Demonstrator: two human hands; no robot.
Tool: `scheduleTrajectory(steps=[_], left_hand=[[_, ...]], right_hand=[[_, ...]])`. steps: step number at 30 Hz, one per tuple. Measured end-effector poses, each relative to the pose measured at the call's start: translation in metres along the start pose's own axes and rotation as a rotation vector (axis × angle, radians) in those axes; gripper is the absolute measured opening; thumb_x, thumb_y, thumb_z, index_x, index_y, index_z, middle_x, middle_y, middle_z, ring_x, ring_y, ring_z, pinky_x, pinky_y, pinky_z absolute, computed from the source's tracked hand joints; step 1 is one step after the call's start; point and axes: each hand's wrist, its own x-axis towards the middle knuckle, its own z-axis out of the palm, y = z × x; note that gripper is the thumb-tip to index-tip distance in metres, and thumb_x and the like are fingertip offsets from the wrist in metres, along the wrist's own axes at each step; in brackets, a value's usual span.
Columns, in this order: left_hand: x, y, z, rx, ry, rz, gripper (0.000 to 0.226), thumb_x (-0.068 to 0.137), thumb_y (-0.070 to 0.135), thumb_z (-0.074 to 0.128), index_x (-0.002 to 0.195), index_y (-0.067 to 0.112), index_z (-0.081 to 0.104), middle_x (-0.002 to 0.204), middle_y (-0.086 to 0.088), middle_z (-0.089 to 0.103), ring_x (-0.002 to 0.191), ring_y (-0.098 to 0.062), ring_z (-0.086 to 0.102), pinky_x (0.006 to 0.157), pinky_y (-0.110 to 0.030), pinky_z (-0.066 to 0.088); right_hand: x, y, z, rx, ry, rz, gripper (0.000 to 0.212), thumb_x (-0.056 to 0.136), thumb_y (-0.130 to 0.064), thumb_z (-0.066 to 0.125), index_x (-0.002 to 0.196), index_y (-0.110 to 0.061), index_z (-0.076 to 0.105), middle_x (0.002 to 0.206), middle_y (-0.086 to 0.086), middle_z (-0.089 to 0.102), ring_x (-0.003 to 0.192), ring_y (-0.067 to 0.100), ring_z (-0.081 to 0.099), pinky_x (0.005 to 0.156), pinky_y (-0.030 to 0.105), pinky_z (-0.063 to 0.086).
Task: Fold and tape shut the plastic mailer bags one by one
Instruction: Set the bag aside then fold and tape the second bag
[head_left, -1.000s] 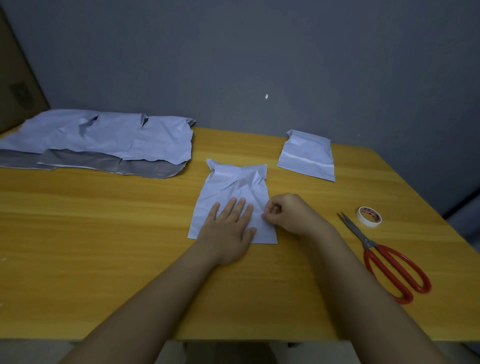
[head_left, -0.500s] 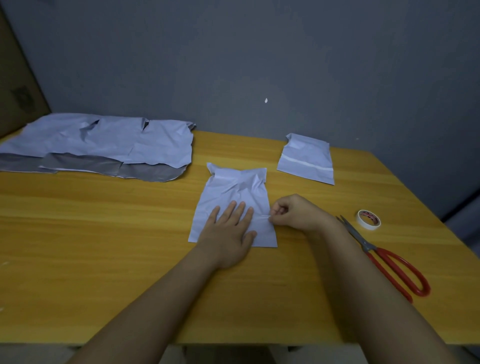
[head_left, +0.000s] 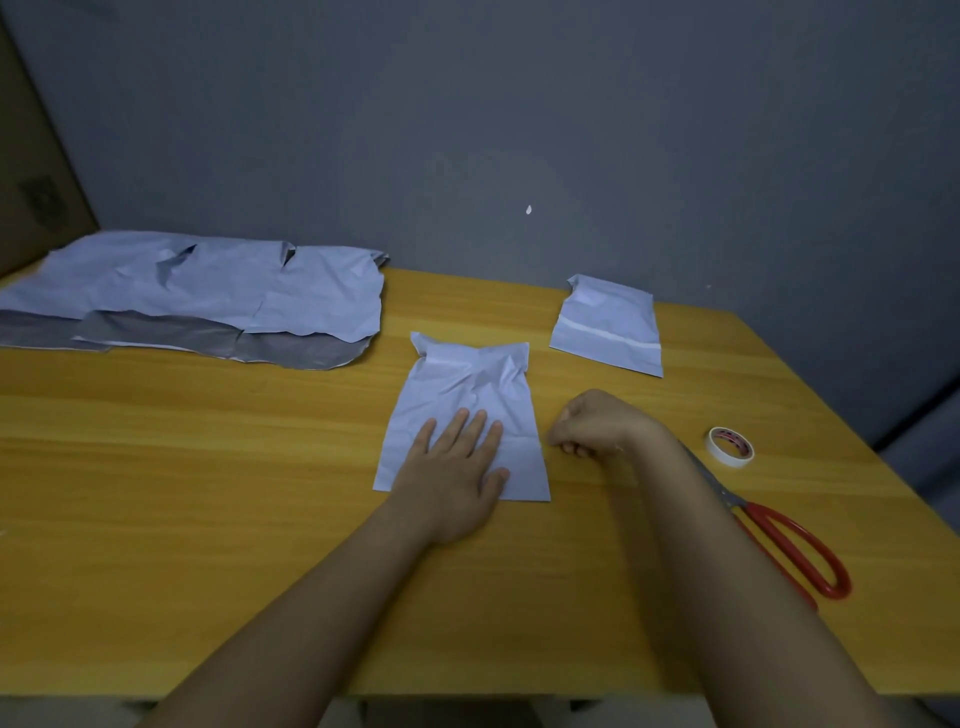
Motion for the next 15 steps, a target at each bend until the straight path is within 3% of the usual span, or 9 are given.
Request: scheduleTrajectory(steps=[2, 4, 6, 8, 11, 15], left_hand=[[0.0, 0.0, 0.001, 0.001, 0.001, 0.001, 0.058, 0.101, 0.047, 0.013, 0.152, 0.025, -0.003, 0.159, 0.003, -0.008, 0.145, -0.013, -0.014, 0.117, -0.041, -0.009], [0.001, 0.0, 0.002, 0.007, 0.0, 0.002, 0.059, 0.1, 0.049, 0.009, 0.152, 0.025, -0.002, 0.159, 0.003, -0.007, 0.145, -0.013, -0.013, 0.117, -0.04, -0.01], [0.001, 0.0, 0.002, 0.011, -0.002, -0.002, 0.059, 0.1, 0.048, 0.009, 0.152, 0.024, -0.002, 0.159, 0.003, -0.007, 0.145, -0.013, -0.013, 0.117, -0.04, -0.01], [0.001, 0.001, 0.001, 0.01, -0.014, -0.005, 0.058, 0.101, 0.046, 0.013, 0.152, 0.024, -0.003, 0.159, 0.003, -0.009, 0.145, -0.012, -0.014, 0.117, -0.039, -0.01], [0.001, 0.001, -0.001, 0.009, -0.023, -0.006, 0.058, 0.101, 0.046, 0.014, 0.152, 0.023, -0.005, 0.159, 0.003, -0.01, 0.145, -0.012, -0.014, 0.117, -0.039, -0.01], [0.002, 0.0, -0.002, 0.003, -0.019, -0.009, 0.059, 0.101, 0.047, 0.016, 0.152, 0.023, -0.003, 0.159, 0.003, -0.009, 0.145, -0.011, -0.013, 0.117, -0.039, -0.01]], right_hand=[[-0.008, 0.01, 0.015, 0.049, 0.262, -0.154, 0.01, 0.083, -0.019, 0.061, 0.079, -0.011, 0.063, 0.08, 0.003, 0.065, 0.075, 0.02, 0.059, 0.065, 0.031, 0.047], [-0.02, 0.017, 0.038, -0.047, 0.491, -0.39, 0.019, 0.09, -0.022, 0.049, 0.093, -0.017, 0.067, 0.096, -0.001, 0.068, 0.093, 0.019, 0.06, 0.078, 0.032, 0.048], [-0.03, 0.021, 0.058, -0.184, 0.439, -0.564, 0.038, 0.093, -0.024, 0.038, 0.119, -0.017, 0.064, 0.127, -0.002, 0.061, 0.124, 0.018, 0.05, 0.103, 0.036, 0.039], [-0.04, 0.022, 0.071, -0.294, 0.256, -0.543, 0.044, 0.1, -0.026, 0.03, 0.143, -0.02, 0.042, 0.151, -0.008, 0.036, 0.143, 0.011, 0.023, 0.118, 0.036, 0.015], [-0.046, 0.024, 0.076, -0.397, 0.184, -0.395, 0.048, 0.103, -0.034, 0.022, 0.151, -0.03, 0.019, 0.158, -0.019, 0.011, 0.146, 0.006, -0.002, 0.119, 0.041, -0.006], [-0.049, 0.025, 0.07, -0.458, 0.237, -0.265, 0.049, 0.103, -0.037, 0.017, 0.151, -0.033, 0.017, 0.157, -0.021, 0.01, 0.146, 0.009, -0.008, 0.117, 0.048, -0.012]])
